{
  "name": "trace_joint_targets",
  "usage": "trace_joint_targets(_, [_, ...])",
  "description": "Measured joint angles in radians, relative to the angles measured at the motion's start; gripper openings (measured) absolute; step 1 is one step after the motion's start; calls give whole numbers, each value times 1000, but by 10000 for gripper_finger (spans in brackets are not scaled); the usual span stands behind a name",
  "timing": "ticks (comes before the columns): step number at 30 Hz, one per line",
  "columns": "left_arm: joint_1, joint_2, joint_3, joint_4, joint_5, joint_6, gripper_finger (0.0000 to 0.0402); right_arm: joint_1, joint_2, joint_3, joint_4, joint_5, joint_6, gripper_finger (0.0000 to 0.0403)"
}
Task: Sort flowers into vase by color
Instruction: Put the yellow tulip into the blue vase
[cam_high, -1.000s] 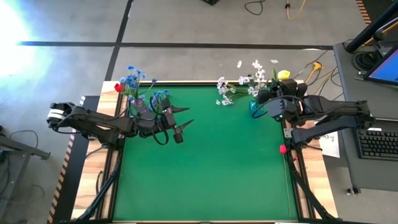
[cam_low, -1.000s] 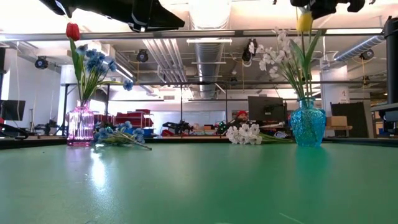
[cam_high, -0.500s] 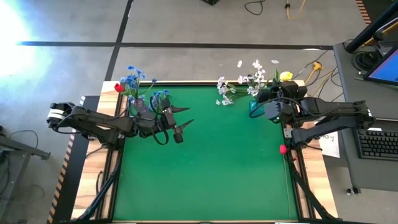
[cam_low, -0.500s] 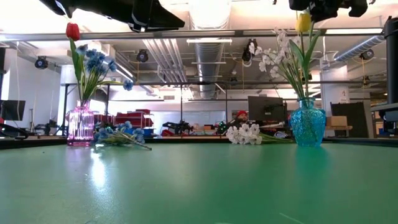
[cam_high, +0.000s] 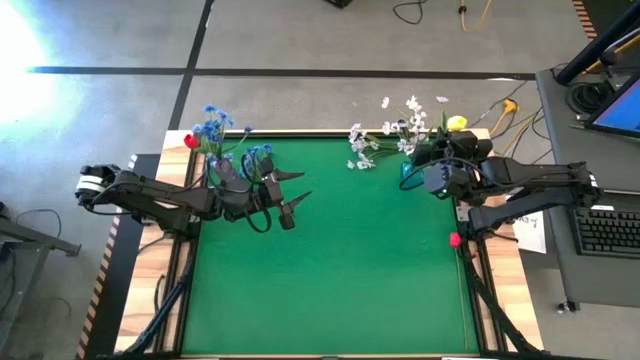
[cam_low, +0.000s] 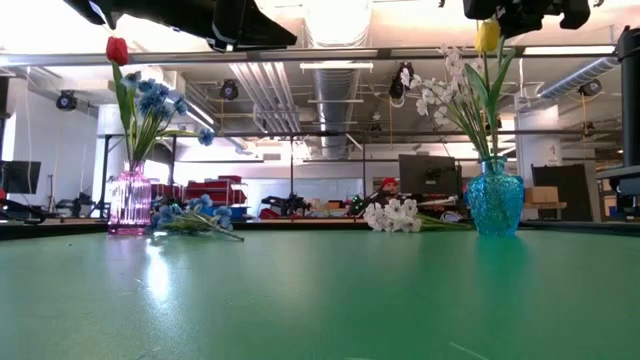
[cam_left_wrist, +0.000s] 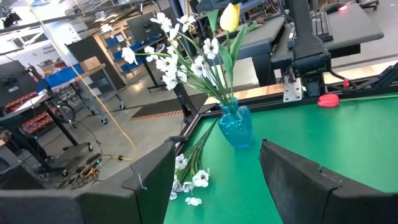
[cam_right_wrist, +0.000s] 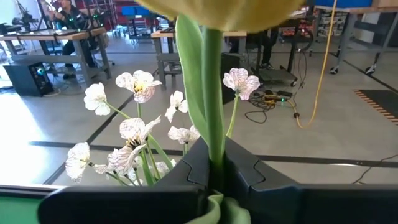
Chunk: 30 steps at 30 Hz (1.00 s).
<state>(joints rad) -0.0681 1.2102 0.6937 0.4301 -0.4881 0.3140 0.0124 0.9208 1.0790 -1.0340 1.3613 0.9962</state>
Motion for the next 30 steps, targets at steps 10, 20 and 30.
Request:
trace_joint_targets(10, [6, 0, 0, -3, -1, 0, 221, 0, 12, 0, -1, -1, -1, 59])
trace_joint_targets(20, [6, 0, 0, -11, -2, 0, 221, 0, 11, 0, -6, -35, -9, 122])
trace_joint_targets(30, [8, 0, 0, -14, -2, 0, 221, 0, 4, 17, -9, -60, -30, 203])
